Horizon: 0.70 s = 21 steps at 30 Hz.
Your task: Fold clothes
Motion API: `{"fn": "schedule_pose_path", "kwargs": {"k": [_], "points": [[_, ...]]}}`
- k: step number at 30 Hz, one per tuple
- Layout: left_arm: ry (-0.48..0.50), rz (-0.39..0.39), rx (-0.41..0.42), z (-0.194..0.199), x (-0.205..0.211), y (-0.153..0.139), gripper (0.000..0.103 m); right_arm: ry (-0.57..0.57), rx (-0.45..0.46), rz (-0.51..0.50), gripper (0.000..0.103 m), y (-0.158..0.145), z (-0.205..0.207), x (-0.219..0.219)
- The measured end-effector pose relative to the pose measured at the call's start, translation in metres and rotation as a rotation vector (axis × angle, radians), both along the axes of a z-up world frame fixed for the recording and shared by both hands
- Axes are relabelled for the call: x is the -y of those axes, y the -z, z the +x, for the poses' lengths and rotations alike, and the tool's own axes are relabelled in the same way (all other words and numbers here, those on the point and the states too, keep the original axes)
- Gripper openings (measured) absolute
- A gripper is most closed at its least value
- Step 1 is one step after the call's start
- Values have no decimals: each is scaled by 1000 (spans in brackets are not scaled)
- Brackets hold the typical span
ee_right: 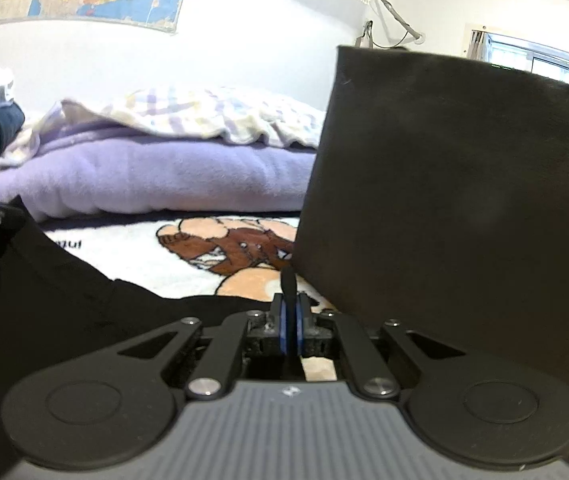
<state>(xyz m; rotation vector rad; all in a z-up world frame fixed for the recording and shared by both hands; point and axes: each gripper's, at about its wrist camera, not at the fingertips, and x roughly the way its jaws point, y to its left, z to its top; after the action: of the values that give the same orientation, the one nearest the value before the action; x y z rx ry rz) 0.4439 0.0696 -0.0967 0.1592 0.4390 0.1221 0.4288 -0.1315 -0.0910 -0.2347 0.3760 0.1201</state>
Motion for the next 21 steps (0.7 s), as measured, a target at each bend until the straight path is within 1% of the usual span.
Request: {"fn": "schedule_pose_path", "kwargs": {"k": [2, 6, 7, 8, 9, 10, 11, 12, 13, 14, 15, 16, 18, 21], "points": [[-5, 8, -40, 6, 0, 7, 2, 6, -12, -12, 4, 6, 5, -2], [-14, 47, -116, 17, 5, 15, 4, 20, -107, -7, 4, 15, 22, 0], [-17, 67, -128, 19, 7, 16, 7, 21, -135, -3, 5, 16, 26, 0], [-29, 95, -135, 21, 11, 15, 18, 19, -162, -3, 6, 17, 30, 0], [-41, 113, -135, 21, 12, 15, 37, 20, -171, -3, 11, 17, 31, 0], [-88, 152, -138, 21, 13, 13, 47, 22, -176, -8, 18, 17, 33, -1], [-111, 144, -144, 21, 10, 11, 63, 33, -177, -33, 33, 15, 33, -2], [-130, 129, -150, 21, 5, 8, 76, 46, -179, -54, 50, 12, 34, -2], [-141, 82, -170, 21, -2, 4, 81, 62, -184, -56, 56, 9, 35, 2], [-143, 35, -191, 20, -10, 0, 83, 63, -196, -35, 65, 6, 35, 7], [-142, 16, -201, 20, -13, -1, 84, 65, -209, -11, 70, 2, 35, 13], [-140, -25, -226, 17, -19, -5, 84, 68, -221, 15, 72, -2, 35, 21], [-137, -82, -262, 6, -26, -13, 85, 78, -227, 39, 79, -8, 30, 32], [-121, -105, -290, -14, -24, -21, 85, 75, -267, 113, 83, -21, 13, 49]]}}
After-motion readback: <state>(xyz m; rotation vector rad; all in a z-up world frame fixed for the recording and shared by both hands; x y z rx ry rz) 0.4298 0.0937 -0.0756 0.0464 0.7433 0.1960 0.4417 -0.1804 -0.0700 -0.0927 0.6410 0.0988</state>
